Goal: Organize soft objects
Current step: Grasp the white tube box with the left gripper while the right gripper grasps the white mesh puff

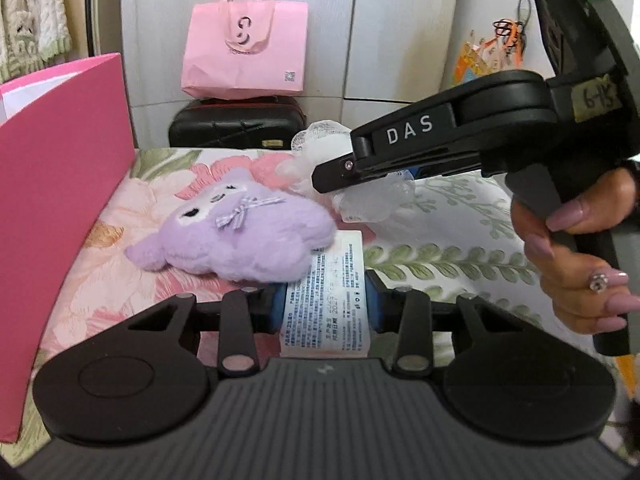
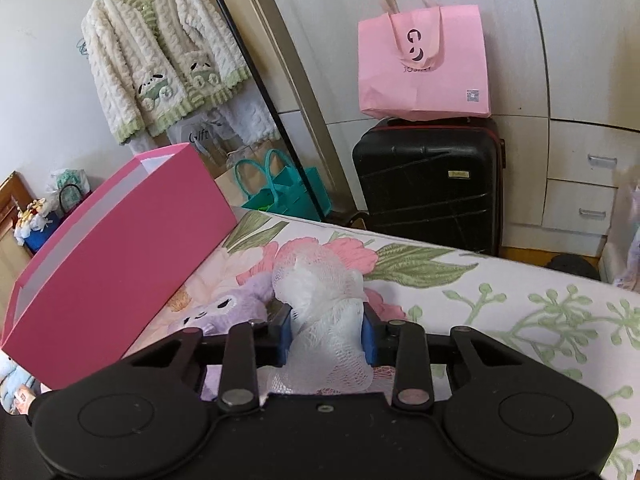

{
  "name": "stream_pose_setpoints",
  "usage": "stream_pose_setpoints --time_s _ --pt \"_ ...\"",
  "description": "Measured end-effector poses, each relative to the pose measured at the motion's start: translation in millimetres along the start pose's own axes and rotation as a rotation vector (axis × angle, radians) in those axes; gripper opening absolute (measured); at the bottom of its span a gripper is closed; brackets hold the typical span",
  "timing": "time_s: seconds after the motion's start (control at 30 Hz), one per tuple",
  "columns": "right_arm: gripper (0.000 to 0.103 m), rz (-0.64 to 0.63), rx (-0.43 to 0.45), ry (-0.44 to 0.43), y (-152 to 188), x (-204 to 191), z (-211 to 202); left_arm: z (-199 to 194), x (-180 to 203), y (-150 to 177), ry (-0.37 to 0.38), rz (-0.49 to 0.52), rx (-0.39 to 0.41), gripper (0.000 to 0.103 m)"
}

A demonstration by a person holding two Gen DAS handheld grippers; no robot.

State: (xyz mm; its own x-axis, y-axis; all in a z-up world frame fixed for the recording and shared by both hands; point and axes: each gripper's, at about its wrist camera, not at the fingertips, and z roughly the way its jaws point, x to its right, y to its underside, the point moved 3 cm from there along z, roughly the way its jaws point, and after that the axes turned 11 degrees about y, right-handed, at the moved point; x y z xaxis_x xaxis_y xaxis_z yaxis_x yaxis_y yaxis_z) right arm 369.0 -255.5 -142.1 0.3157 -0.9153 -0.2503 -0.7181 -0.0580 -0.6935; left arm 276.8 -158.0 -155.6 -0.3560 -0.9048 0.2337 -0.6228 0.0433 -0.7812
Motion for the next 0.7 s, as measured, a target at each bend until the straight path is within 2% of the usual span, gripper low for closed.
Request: stream_pose_setpoints --time_s 0.2,0.43,0.7 --pt "0.039 0.016 0.017 0.035 11.1 -0.3 -13.5 -13.4 -1.2 9.8 0.065 -0.028 -0.015 0.038" --pt "0.039 -0.024 0.029 0.101 27.5 -12.6 -33.1 -32.7 0.5 20.9 0.154 -0.034 -0.033 0.038" --pt "0.039 -0.058 0.061 0.176 56.1 -32.7 -57.3 -54.9 3.1 31.2 0.183 -0.011 -0.064 0.038"
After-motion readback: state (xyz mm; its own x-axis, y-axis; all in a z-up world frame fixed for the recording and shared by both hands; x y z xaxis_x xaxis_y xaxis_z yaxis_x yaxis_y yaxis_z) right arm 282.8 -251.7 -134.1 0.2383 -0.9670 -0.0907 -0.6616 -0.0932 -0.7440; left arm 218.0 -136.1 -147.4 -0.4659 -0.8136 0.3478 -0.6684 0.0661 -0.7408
